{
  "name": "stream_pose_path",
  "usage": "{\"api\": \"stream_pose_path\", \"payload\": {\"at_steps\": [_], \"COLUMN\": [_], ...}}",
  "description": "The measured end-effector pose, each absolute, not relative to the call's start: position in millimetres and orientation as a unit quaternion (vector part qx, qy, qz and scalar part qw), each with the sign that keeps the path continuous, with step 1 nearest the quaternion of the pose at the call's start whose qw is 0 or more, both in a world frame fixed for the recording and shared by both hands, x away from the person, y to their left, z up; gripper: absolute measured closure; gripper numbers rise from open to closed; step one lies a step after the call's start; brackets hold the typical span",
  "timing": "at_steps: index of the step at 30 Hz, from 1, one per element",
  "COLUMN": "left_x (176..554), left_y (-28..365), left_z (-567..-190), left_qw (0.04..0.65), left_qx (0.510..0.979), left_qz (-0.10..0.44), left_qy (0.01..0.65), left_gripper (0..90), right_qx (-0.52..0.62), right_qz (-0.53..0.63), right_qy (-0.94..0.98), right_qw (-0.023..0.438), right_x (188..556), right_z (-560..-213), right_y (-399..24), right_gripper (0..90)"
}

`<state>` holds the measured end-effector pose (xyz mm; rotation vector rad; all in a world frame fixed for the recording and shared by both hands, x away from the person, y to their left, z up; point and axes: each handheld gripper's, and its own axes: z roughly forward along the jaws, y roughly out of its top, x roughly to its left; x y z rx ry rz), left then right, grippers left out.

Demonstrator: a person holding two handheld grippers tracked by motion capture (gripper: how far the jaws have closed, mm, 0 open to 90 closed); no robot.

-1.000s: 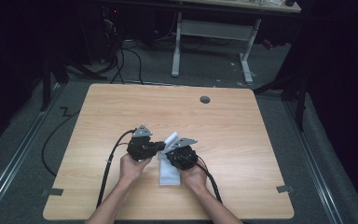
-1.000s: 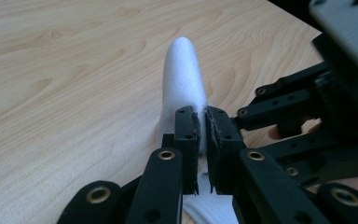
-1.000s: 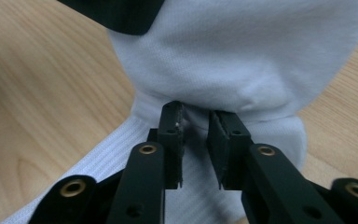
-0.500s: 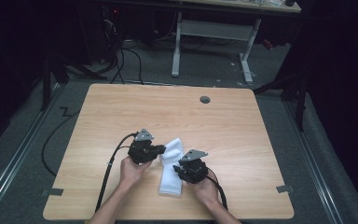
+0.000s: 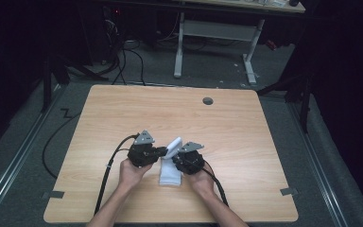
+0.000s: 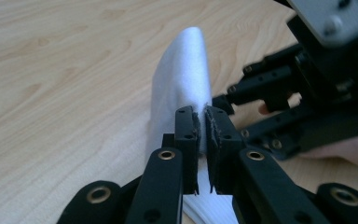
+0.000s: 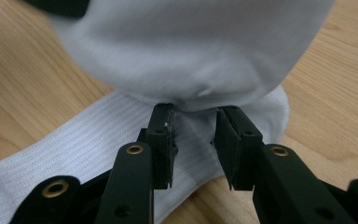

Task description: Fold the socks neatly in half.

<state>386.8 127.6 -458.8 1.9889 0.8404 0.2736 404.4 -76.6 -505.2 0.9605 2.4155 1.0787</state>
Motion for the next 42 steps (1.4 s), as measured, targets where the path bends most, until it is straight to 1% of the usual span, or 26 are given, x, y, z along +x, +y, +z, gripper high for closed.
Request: {"api": "stream_pose_path", "payload": {"at_steps": [5, 10, 15, 20, 25, 30, 33, 37, 42], "left_x": [380, 378, 379, 382, 389, 396, 396, 387, 375], "left_y": [127, 125, 124, 122, 122, 121, 121, 121, 122], "left_z": [-471, -482, -488, -490, -490, -488, -482, -471, -470], "left_qw": [0.456, 0.441, 0.434, 0.430, 0.426, 0.426, 0.432, 0.448, 0.444], "left_qx": [0.817, 0.825, 0.826, 0.825, 0.822, 0.820, 0.818, 0.819, 0.830], "left_qz": [0.095, 0.094, 0.093, 0.096, 0.103, 0.108, 0.113, 0.117, 0.107], "left_qy": [0.340, 0.341, 0.347, 0.354, 0.363, 0.368, 0.362, 0.340, 0.320], "left_gripper": [84.1, 84.0, 84.0, 84.1, 84.1, 84.1, 84.1, 84.2, 84.1], "right_qx": [0.335, 0.336, 0.336, 0.334, 0.331, 0.331, 0.338, 0.339, 0.343], "right_qz": [0.380, 0.376, 0.379, 0.402, 0.397, 0.376, 0.376, 0.378, 0.380], "right_qy": [0.846, 0.849, 0.848, 0.840, 0.847, 0.856, 0.854, 0.850, 0.847], "right_qw": [0.164, 0.158, 0.154, 0.144, 0.122, 0.127, 0.125, 0.136, 0.142], "right_x": [405, 402, 394, 377, 365, 370, 377, 380, 380], "right_z": [-505, -503, -495, -486, -491, -500, -504, -506, -507], "right_y": [-78, -82, -93, -105, -104, -97, -95, -94, -93], "right_gripper": [65.5, 61.3, 59.2, 59.1, 60.0, 62.7, 62.6, 62.8, 63.3]}}
